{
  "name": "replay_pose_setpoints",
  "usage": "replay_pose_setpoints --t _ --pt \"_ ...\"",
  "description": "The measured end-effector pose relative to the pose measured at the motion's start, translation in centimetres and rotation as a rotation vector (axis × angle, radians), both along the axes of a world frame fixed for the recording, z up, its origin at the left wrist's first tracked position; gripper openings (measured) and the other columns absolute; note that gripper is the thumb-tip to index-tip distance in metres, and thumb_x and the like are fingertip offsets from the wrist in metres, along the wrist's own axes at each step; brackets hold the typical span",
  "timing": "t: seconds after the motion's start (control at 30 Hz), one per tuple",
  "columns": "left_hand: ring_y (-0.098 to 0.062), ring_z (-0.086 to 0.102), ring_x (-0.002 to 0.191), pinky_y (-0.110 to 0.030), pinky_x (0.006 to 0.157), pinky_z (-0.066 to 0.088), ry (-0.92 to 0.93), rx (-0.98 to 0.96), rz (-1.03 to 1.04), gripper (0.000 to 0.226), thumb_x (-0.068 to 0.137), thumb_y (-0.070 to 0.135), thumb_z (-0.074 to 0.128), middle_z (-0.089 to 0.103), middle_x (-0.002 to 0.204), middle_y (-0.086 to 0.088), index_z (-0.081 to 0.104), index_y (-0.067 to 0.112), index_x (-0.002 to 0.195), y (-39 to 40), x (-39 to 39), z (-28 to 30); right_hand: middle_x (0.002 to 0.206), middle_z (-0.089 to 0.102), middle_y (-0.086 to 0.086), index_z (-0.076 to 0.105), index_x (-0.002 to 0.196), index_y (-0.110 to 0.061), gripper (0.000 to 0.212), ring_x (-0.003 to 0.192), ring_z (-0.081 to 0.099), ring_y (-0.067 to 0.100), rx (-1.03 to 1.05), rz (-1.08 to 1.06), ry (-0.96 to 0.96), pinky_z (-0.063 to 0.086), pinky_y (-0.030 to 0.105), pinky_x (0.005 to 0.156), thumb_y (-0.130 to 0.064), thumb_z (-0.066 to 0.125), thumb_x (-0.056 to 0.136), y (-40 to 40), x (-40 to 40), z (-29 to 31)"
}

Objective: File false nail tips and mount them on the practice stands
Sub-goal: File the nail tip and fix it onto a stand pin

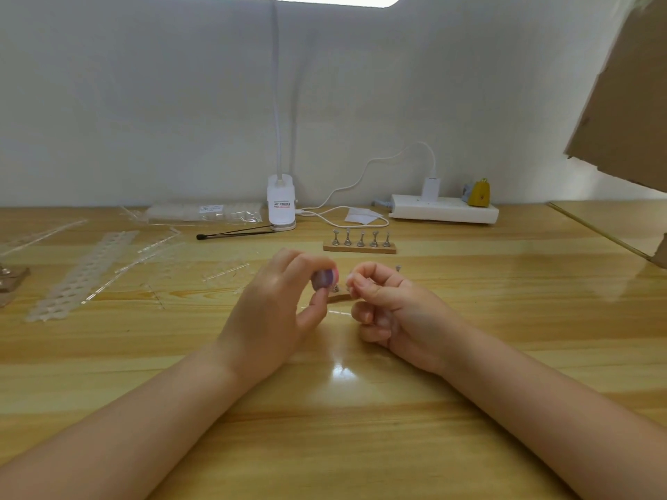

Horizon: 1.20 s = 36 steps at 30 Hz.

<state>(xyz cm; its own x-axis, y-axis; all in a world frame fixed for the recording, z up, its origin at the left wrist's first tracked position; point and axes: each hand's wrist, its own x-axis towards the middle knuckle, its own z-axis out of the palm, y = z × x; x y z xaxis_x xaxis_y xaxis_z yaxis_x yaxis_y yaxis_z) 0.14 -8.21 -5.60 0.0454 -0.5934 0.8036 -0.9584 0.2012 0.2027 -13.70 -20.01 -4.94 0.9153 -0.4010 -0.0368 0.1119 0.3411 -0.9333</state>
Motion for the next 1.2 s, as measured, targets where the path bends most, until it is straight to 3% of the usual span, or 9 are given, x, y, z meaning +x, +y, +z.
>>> replay_pose_setpoints --t 0.1,0.3,0.47,0.63,0.8,0.97,1.07,1.13,1.2 --pt "-0.012 0.057 0.090 -0.025 0.085 0.047 -0.040 -0.074 -0.099 0.034 0.083 0.002 0.066 0.060 0.098 -0.003 0.053 0.013 0.113 0.0 -0.6 0.2 0.074 0.055 -0.003 0.056 0.085 -0.017 0.006 0.053 0.043 0.007 -0.003 -0.007 -0.003 0.030 0.016 0.040 -0.017 0.061 0.081 0.0 0.0 -0.1" --pt "-0.022 0.060 0.085 -0.042 0.076 0.052 -0.041 0.025 0.017 0.029 0.081 -0.004 0.067 0.059 0.095 -0.009 0.064 0.005 0.109 0.1 -0.3 0.1 0.074 0.054 -0.002 0.056 0.084 -0.017 0.005 0.054 0.041 0.009 0.031 -0.027 -0.006 0.028 0.016 0.040 -0.016 0.060 0.081 -0.1 0.0 0.0" --pt "-0.019 0.059 0.087 -0.031 0.083 0.048 -0.146 -0.053 -0.083 0.032 0.088 0.008 0.059 0.059 0.097 -0.007 0.052 0.018 0.118 -0.1 -1.0 0.3 0.071 0.056 -0.005 0.056 0.089 -0.015 0.006 0.051 0.040 0.007 -0.036 -0.017 0.015 0.028 0.016 0.041 -0.016 0.058 0.084 0.1 -0.1 -0.1" --pt "-0.018 0.059 0.087 -0.039 0.081 0.051 -0.015 -0.008 -0.050 0.035 0.080 -0.007 0.067 0.058 0.095 -0.006 0.063 0.007 0.112 -0.1 0.2 0.1 0.071 0.056 -0.003 0.055 0.083 -0.014 0.002 0.050 0.039 0.008 0.036 0.004 0.015 0.028 0.016 0.039 -0.012 0.056 0.083 -0.2 0.0 0.2" --pt "-0.011 0.057 0.097 -0.022 0.091 0.045 -0.058 -0.040 -0.149 0.032 0.090 0.007 0.059 0.057 0.104 -0.005 0.051 0.014 0.121 -0.2 -0.3 0.1 0.074 0.054 -0.002 0.056 0.087 -0.015 0.003 0.051 0.041 0.008 0.017 0.012 0.022 0.028 0.016 0.040 -0.014 0.056 0.084 -0.2 0.0 0.1" --pt "-0.021 0.062 0.093 -0.041 0.083 0.053 0.068 0.042 -0.090 0.031 0.085 -0.007 0.063 0.060 0.101 -0.009 0.060 0.001 0.115 -0.1 0.1 0.0 0.078 0.055 -0.001 0.057 0.084 -0.017 0.003 0.055 0.041 0.009 0.055 0.008 -0.011 0.029 0.016 0.040 -0.014 0.057 0.084 -0.2 -0.1 0.1" --pt "-0.019 0.060 0.096 -0.033 0.089 0.051 0.019 -0.049 -0.173 0.030 0.089 -0.003 0.059 0.058 0.104 -0.007 0.055 0.004 0.118 -0.2 -0.4 0.4 0.078 0.053 0.000 0.057 0.085 -0.018 0.003 0.054 0.041 0.009 0.051 -0.005 -0.007 0.029 0.016 0.040 -0.015 0.059 0.083 -0.1 0.0 0.0" --pt "-0.017 0.060 0.096 -0.026 0.089 0.049 -0.015 0.032 -0.136 0.029 0.089 0.001 0.059 0.059 0.105 -0.007 0.057 0.007 0.117 -0.2 -0.6 0.2 0.080 0.052 0.001 0.057 0.085 -0.018 0.003 0.055 0.041 0.009 0.051 -0.011 -0.005 0.029 0.016 0.041 -0.015 0.059 0.084 -0.1 0.0 -0.1" --pt "-0.021 0.062 0.093 -0.033 0.085 0.051 0.016 0.104 -0.052 0.029 0.086 -0.002 0.063 0.062 0.104 -0.010 0.062 0.004 0.114 -0.1 -0.5 0.0 0.080 0.053 0.000 0.060 0.083 -0.018 0.003 0.055 0.040 0.009 0.072 -0.025 -0.012 0.029 0.016 0.040 -0.015 0.059 0.084 -0.2 0.0 -0.1"
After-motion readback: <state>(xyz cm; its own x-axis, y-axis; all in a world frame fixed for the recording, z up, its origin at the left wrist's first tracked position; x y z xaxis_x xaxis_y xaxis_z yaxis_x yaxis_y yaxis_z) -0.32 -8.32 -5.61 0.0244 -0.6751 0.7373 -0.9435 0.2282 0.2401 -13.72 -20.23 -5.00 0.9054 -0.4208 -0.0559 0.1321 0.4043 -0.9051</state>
